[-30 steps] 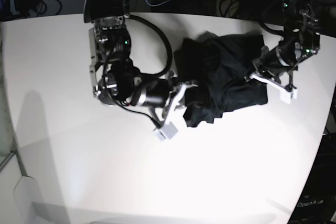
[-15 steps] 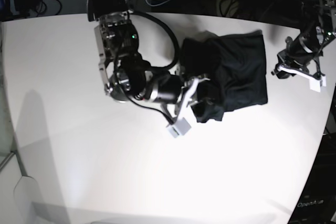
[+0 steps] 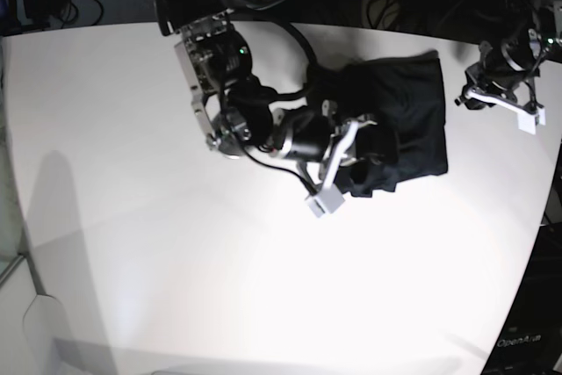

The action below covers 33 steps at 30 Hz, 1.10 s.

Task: Fold the T-shirt properly
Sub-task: 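Fold the held strip end with the right gripper toward the left gripper, then press the folded end with the right gripper onto the bundle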

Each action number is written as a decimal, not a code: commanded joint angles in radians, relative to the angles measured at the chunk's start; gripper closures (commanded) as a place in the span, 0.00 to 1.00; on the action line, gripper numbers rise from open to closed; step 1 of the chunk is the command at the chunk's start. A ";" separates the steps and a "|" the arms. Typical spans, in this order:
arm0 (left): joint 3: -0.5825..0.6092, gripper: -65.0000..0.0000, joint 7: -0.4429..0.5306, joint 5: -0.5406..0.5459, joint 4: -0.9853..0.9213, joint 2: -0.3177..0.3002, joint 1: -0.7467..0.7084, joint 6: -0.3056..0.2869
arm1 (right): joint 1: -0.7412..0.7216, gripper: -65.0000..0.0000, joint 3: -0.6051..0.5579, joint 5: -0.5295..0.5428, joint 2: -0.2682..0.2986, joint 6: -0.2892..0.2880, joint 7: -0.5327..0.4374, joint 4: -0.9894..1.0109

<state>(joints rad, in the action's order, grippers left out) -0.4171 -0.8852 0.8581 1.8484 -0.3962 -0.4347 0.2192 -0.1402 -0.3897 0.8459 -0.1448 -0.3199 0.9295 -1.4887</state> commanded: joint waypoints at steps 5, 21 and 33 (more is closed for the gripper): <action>-0.010 1.00 0.016 0.006 0.017 -0.014 0.001 -0.005 | -0.037 1.00 -0.058 0.037 -0.012 0.001 -0.079 0.009; -0.009 1.00 0.016 0.006 0.015 -0.010 0.007 -0.005 | -0.065 0.99 -0.093 0.037 -0.012 0.123 -0.186 0.099; -0.009 1.00 0.016 0.006 0.015 -0.008 0.006 -0.005 | -0.095 0.99 -0.234 0.042 -0.012 0.127 -0.235 0.153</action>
<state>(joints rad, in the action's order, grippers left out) -0.4171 -0.8822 0.8593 1.8484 -0.3904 -0.4320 0.2199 -0.2134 -0.6216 0.8528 -0.1440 -0.1936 0.7128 -1.3163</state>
